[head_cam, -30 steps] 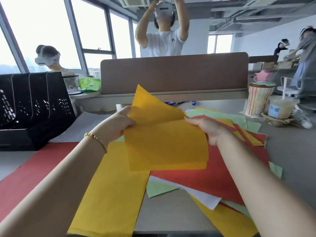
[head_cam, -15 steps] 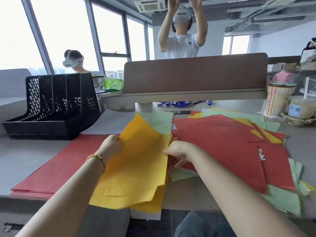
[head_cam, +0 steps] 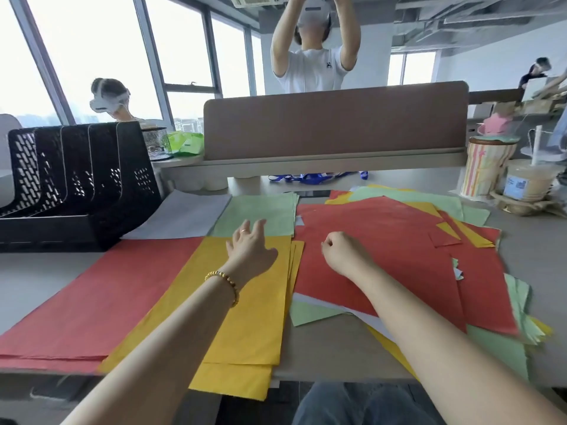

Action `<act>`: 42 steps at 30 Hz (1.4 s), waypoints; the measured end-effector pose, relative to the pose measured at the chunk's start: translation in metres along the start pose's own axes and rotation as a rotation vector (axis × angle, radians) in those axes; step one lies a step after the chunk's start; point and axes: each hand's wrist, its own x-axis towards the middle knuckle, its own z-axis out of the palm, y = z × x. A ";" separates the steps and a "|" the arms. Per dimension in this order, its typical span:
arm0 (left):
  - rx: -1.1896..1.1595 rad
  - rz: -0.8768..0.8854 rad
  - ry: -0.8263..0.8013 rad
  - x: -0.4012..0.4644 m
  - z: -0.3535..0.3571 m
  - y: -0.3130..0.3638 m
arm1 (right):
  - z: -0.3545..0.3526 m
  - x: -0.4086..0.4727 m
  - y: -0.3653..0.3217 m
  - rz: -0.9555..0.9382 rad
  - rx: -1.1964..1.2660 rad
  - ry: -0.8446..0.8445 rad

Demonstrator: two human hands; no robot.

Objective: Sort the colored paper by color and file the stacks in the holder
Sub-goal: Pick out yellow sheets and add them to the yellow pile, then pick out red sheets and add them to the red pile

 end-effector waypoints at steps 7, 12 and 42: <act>-0.073 0.189 -0.187 0.031 0.065 0.079 | -0.034 0.022 0.071 0.107 -0.131 0.194; 0.082 0.145 -0.192 0.058 0.103 0.116 | -0.056 0.061 0.115 0.114 -0.218 0.172; -0.966 -0.262 -0.106 0.093 0.091 0.088 | -0.098 0.078 0.197 0.350 0.692 0.196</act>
